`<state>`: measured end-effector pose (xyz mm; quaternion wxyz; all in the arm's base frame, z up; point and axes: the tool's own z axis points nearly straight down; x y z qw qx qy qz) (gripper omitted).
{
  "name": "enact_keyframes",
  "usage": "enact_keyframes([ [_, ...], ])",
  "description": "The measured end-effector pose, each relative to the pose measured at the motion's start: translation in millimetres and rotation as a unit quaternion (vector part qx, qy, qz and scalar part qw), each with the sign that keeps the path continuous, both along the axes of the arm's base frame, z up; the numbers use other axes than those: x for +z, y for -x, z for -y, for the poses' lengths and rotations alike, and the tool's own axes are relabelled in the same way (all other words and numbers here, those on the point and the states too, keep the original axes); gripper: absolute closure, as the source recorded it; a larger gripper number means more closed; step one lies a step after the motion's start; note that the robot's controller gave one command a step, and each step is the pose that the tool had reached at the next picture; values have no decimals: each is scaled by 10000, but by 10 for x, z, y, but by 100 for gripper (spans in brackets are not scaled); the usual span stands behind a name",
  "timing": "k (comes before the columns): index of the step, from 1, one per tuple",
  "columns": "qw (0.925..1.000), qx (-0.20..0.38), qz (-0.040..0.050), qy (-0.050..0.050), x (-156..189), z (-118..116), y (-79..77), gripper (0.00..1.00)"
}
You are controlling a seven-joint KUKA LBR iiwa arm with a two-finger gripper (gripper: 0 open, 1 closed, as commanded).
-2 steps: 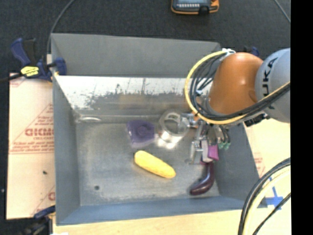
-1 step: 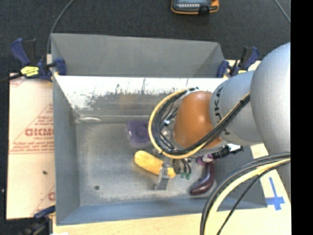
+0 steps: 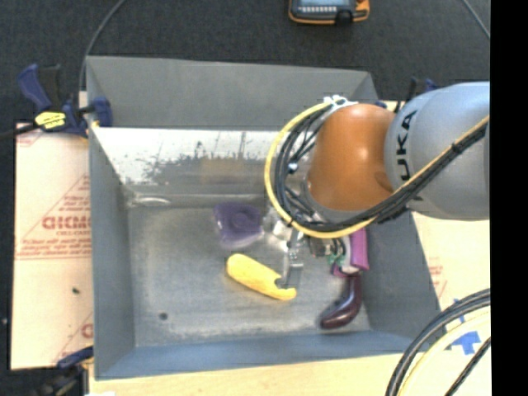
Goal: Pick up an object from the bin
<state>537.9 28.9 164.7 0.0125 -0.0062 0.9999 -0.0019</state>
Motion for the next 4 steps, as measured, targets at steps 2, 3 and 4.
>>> enact_keyframes([
  [2,9994,-339,-8,-6,-946,16,180,0],
  [3,9839,-1786,-87,-33,-942,-27,133,100],
  [4,9839,-1782,-88,-33,-942,-28,134,100],
])
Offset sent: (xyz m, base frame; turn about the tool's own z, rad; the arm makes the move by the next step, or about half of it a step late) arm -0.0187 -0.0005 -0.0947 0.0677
